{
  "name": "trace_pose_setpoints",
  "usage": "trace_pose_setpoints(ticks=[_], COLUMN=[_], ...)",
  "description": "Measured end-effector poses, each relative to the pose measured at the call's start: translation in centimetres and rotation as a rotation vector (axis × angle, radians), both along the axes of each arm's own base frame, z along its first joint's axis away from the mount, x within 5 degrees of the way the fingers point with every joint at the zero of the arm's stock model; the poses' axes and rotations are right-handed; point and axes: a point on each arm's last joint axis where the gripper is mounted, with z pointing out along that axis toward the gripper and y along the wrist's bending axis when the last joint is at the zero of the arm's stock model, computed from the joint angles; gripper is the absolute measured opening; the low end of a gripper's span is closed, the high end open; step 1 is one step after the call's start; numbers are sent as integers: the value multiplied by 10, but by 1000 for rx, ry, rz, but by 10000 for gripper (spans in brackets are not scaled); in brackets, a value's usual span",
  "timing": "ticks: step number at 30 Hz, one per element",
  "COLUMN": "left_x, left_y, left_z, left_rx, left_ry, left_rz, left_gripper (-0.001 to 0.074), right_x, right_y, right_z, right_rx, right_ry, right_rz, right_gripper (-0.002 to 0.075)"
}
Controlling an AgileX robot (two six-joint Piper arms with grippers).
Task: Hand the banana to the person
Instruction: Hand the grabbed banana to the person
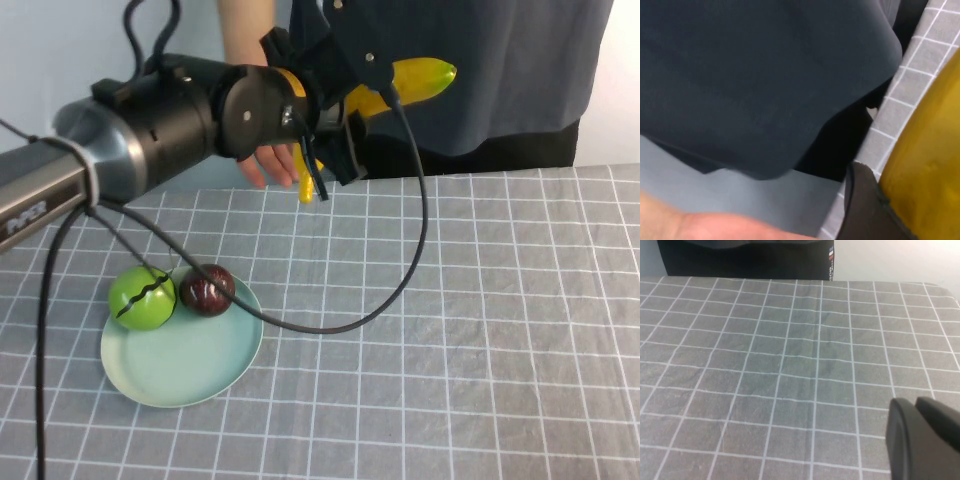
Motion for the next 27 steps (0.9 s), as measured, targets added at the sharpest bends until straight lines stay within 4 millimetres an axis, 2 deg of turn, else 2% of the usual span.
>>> trace_pose_setpoints(ticks=[6,16,20,27], left_x=[2,3,13,33], left_y=[-2,2,10,22], left_z=[-7,-9,-9,-33], left_rx=[27,50,57,123], left_ry=[85,111,55,46], left_rz=[10,54,94,135], left_gripper=[303,303,303,303], right_x=[0,0,0,0], right_y=[0,0,0,0], right_z=[0,0,0,0], right_rx=[0,0,0,0], right_ry=[0,0,0,0], right_rz=[0,0,0,0], right_gripper=[-8,-8,-8,-8])
